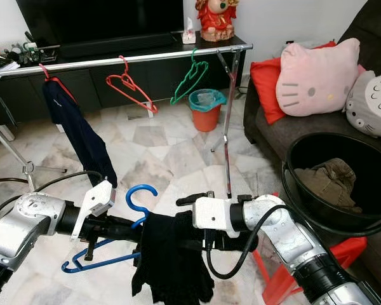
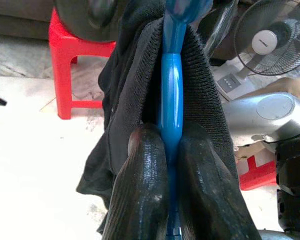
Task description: Hang hanger
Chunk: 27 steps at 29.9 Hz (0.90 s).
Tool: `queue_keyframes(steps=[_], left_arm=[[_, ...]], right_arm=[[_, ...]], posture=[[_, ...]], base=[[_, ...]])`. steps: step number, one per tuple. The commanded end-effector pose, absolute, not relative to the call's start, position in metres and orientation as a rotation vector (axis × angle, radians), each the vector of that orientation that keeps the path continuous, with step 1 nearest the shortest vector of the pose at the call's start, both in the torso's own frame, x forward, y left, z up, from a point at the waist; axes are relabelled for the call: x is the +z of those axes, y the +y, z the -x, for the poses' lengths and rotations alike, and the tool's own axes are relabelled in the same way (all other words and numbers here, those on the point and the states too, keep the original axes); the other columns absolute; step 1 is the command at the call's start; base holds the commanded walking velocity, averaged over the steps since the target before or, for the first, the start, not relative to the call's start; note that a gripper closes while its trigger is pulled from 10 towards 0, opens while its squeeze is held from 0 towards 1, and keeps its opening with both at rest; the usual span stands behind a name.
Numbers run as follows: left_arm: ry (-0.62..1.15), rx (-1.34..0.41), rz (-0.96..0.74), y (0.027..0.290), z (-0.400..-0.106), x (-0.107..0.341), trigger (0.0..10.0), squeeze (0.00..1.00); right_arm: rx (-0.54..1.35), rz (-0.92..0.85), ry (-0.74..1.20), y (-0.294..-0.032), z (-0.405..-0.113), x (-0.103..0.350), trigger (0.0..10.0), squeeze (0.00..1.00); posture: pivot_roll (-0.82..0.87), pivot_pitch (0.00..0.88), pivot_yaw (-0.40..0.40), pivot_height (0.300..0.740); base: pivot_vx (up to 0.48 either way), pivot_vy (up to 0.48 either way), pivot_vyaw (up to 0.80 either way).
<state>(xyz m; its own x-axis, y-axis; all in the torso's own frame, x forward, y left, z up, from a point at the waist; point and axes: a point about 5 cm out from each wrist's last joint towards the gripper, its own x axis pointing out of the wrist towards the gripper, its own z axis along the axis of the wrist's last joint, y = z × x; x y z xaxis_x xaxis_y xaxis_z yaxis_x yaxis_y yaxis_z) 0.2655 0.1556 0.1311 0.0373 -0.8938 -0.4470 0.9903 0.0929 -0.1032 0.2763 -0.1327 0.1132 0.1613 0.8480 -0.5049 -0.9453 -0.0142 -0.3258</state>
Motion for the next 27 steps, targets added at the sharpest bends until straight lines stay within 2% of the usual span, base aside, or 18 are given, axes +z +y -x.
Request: queue_keyframes(steps=[1,4,5,6,7,27], left_arm=[[0.384,-1.51,-0.307,0.1497,-0.2669,0.1442,10.0,0.0],[0.384,-1.511,-0.309,0.1493,-0.2674,0.1445,10.0,0.0],[0.383,-1.512,-0.309,0.1492,-0.2676,0.1445,10.0,0.0],[0.383,-1.513,-0.309,0.1488,-0.2677,0.1446,10.0,0.0],[0.383,-1.515,-0.309,0.1485,-0.2678,0.1447,10.0,0.0],[0.359,-1.529,-0.312,0.1436,-0.2719,0.1489,10.0,0.0]], right_arm=[[1.458,0.704,0.18,-0.1295,-0.2768,0.1125,10.0,0.0],[1.463,0.696,0.182,-0.1296,-0.277,0.1108,10.0,0.0],[1.467,0.693,0.186,-0.1296,-0.2768,0.1105,9.2,0.0],[1.475,0.688,0.193,-0.1299,-0.2764,0.1102,4.2,0.0],[1.476,0.682,0.199,-0.1306,-0.2764,0.11,0.0,0.0],[1.48,0.678,0.233,-0.1302,-0.2794,0.1071,0.0,0.0]], posture=[[0.0,0.0,0.014,0.74],[0.0,0.0,0.015,0.74],[0.0,0.0,0.015,0.74],[0.0,0.0,0.015,0.74],[0.0,0.0,0.015,0.74],[0.01,0.0,0.018,0.74]], base=[[0.0,0.0,0.0],[0.0,0.0,0.0],[0.0,0.0,0.0],[0.0,0.0,0.0],[0.0,0.0,0.0],[0.0,0.0,0.0]])
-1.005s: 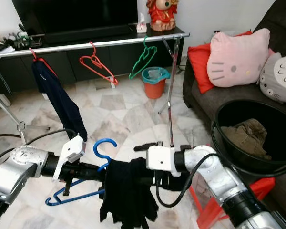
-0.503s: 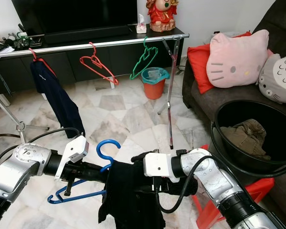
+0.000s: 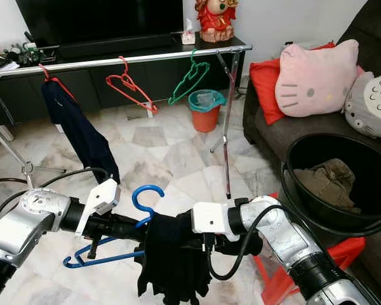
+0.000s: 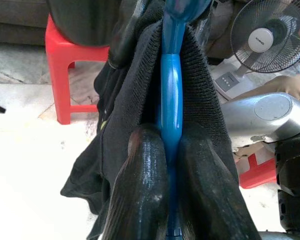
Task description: Hang hanger
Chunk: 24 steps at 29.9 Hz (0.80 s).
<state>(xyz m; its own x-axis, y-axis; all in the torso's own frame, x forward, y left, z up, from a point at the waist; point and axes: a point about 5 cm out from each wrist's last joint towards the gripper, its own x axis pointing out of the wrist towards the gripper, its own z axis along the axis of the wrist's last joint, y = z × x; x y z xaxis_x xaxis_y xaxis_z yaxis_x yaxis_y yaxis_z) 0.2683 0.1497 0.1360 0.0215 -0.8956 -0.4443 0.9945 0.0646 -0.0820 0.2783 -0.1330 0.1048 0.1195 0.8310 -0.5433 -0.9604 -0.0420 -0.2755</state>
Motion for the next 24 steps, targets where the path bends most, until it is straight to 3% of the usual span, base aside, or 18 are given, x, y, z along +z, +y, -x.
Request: queue_keyframes(steps=[1,24], left_arm=[[0.358,-1.53,-0.312,0.1435,-0.2719,0.1489,10.0,0.0],[0.34,-1.535,-0.322,0.1417,-0.2737,0.1459,10.0,0.0]], right_arm=[[1.482,0.678,0.233,-0.13,-0.2792,0.1071,0.0,0.0],[1.515,0.679,0.245,-0.1228,-0.2763,0.1022,0.0,0.0]], posture=[[0.01,0.0,0.018,0.74],[0.0,0.0,0.039,0.74]], base=[[0.0,0.0,0.0],[0.0,0.0,0.0]])
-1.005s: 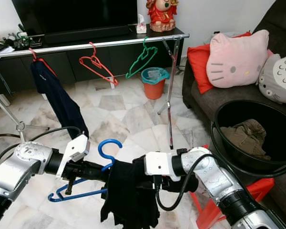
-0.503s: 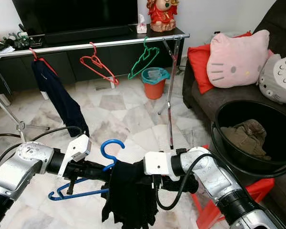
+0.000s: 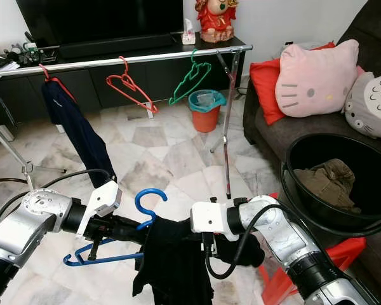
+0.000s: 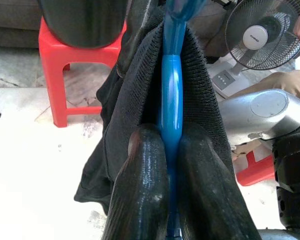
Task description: Hang hanger
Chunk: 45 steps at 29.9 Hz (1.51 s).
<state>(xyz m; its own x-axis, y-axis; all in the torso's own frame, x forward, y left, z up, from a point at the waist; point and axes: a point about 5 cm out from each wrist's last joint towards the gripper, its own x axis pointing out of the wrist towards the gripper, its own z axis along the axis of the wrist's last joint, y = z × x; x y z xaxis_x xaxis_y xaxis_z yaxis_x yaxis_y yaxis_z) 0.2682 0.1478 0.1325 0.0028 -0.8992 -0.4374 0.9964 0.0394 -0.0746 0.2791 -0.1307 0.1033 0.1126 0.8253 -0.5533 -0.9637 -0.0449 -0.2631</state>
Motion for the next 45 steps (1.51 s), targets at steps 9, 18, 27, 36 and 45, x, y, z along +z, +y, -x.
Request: queue_keyframes(steps=[9,18,27,36,45], left_arm=[[0.322,-1.511,-0.293,0.141,-0.28,0.148,10.0,1.0],[0.336,-1.502,-0.332,0.153,-0.282,0.149,10.0,1.0],[0.398,-1.475,-0.411,0.17,-0.285,0.149,10.0,1.0],[0.414,-1.197,-0.562,0.204,-0.301,0.143,10.0,0.45],[0.341,-0.621,-0.593,0.239,-0.335,0.139,10.0,0.0]], right_arm=[[1.529,0.671,0.242,-0.118,-0.274,0.099,0.0,0.0],[1.512,0.749,0.285,-0.121,-0.277,0.092,0.0,0.0],[1.464,0.824,0.362,-0.135,-0.281,0.082,0.0,0.0],[1.335,0.831,0.364,-0.143,-0.293,0.077,0.0,0.0],[1.248,0.86,0.385,-0.156,-0.301,0.077,0.0,0.0]], posture=[[0.0,0.0,0.044,0.74],[0.01,0.0,0.049,0.74],[0.02,0.0,0.047,0.74],[0.02,0.0,0.048,0.74],[0.03,0.0,0.044,0.74]], base=[[0.0,0.0,0.0],[0.0,0.0,0.0],[0.0,0.0,0.0],[0.0,0.0,0.0],[0.0,0.0,0.0]])
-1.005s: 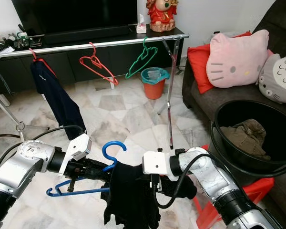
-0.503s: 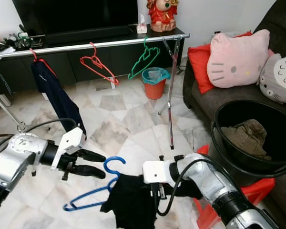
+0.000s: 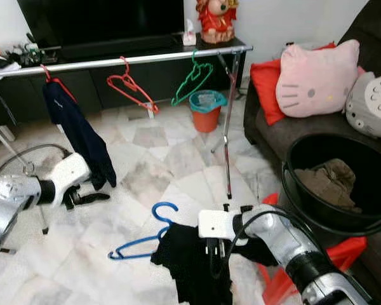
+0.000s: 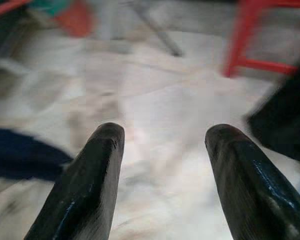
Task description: Hang hanger
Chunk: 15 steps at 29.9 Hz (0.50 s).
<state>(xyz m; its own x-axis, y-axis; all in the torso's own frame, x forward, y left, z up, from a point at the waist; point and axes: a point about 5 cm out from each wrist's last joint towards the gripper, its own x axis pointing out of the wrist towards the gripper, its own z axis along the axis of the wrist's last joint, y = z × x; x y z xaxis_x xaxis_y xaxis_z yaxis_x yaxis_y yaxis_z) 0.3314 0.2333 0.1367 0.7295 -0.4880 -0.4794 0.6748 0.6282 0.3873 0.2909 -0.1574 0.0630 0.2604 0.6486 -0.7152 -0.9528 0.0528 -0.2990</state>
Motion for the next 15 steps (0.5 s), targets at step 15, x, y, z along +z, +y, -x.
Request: queue_keyframes(steps=[15], left_arm=[[0.434,-0.059,-0.431,0.283,-0.323,0.086,10.0,0.0]], right_arm=[[1.102,0.854,0.288,-0.158,-0.326,0.096,0.0,0.0]], posture=[[0.03,0.0,0.045,0.74]], base=[[0.0,0.0,0.0]])
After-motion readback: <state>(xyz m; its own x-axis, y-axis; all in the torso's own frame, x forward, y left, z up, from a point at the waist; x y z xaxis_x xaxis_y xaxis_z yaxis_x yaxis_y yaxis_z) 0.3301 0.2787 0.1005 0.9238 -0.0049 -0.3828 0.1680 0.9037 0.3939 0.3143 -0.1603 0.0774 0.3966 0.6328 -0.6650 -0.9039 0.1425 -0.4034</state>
